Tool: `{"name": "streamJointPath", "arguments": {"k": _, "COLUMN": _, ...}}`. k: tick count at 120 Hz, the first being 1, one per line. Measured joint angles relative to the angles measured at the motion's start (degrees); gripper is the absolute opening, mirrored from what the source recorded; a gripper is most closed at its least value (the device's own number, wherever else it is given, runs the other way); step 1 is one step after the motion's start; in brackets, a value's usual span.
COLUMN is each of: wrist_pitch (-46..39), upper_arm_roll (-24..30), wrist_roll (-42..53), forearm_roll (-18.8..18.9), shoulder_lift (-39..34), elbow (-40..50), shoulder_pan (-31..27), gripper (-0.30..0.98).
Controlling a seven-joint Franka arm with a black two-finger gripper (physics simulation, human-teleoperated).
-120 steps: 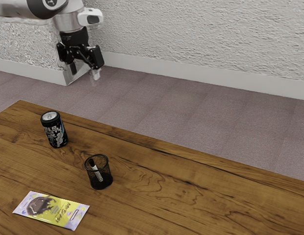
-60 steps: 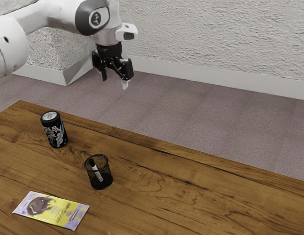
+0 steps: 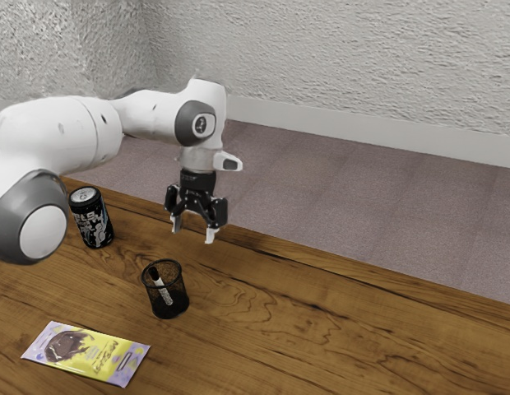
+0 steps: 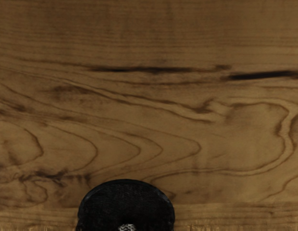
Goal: Take the marker out of the pen holder and place it to the left of the pen holder.
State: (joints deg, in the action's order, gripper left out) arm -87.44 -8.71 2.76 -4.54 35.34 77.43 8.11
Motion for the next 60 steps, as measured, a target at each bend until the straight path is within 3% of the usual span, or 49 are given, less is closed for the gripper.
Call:
{"name": "streamJointPath", "arguments": {"k": 31, "wrist_pitch": 11.01, "upper_arm_roll": -0.22, "wrist_roll": 0.28, "forearm_roll": -1.03, "shoulder_lift": 0.07, "elbow": 3.28, "shoulder_pan": -2.11, "gripper": 0.69}}
{"name": "streamJointPath", "arguments": {"k": 60, "wrist_pitch": 15.09, "upper_arm_roll": -1.03, "wrist_roll": 0.36, "forearm_roll": -1.09, "shoulder_lift": -1.29, "elbow": 8.02, "shoulder_pan": -1.85, "gripper": 0.67}}
